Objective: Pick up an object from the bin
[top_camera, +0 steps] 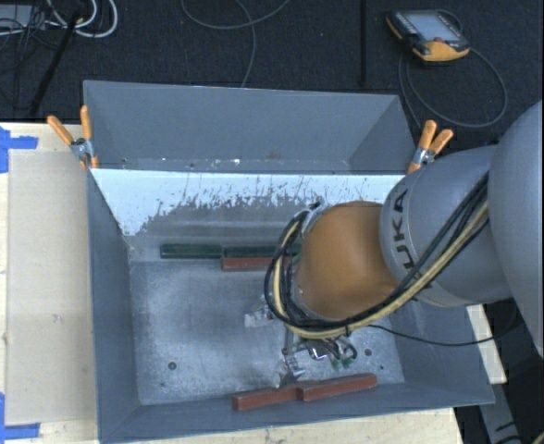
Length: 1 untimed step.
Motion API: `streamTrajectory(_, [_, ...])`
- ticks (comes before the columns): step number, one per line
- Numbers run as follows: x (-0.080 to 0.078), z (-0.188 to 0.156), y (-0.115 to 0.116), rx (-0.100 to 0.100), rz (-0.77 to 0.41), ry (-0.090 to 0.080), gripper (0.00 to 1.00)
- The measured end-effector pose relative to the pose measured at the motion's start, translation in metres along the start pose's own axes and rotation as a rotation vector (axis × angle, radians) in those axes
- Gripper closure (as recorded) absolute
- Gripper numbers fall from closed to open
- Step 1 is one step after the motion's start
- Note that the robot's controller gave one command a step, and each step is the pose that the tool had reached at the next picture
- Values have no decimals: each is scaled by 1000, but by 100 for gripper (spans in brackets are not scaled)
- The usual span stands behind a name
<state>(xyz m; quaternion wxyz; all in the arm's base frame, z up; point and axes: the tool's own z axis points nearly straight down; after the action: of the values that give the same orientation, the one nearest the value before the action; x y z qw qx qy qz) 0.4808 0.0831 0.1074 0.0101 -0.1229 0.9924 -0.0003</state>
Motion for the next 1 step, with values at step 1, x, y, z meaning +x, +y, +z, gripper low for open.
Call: streamTrajectory(1, [-1, -30, 12, -4, -39, 21, 0])
